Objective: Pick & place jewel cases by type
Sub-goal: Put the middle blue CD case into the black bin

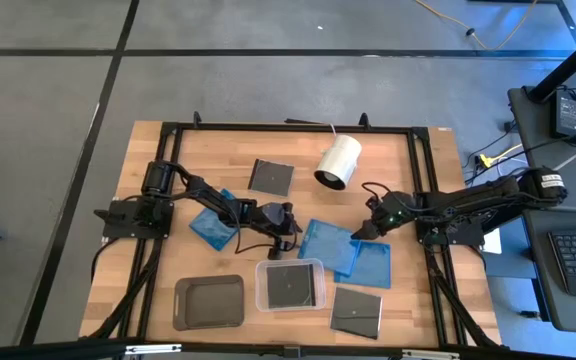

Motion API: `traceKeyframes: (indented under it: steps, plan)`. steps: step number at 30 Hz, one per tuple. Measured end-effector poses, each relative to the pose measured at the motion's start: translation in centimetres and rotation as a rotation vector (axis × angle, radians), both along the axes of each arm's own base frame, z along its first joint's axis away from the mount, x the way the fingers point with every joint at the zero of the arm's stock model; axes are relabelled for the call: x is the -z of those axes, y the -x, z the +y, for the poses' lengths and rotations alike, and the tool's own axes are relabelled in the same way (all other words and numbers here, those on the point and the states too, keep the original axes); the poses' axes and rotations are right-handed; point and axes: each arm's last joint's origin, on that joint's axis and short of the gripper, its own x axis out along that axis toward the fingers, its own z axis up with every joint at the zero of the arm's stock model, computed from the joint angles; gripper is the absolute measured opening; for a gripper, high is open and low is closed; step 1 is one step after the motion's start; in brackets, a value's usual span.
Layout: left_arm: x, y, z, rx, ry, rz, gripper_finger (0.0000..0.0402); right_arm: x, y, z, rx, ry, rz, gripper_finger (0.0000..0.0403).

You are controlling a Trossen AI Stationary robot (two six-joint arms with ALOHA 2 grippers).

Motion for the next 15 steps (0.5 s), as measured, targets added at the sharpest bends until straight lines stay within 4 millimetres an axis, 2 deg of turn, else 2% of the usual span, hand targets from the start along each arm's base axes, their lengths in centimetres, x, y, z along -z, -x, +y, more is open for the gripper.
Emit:
traceKeyframes:
  steps: [5,9,15]
  plan:
    - [0.00,0.00,0.04,-0.005,-0.003,-0.003,0.0235,0.46,-0.03,0.05,-0.003,-0.031,0.041,0.0263]
    - [0.01,-0.01,0.07,-0.014,-0.009,-0.003,0.0235,0.83,-0.07,0.09,-0.001,-0.054,0.071,0.0208]
    - [0.01,-0.02,0.09,-0.016,-0.010,-0.004,0.0235,0.58,-0.44,0.08,-0.014,-0.039,0.021,0.0130]
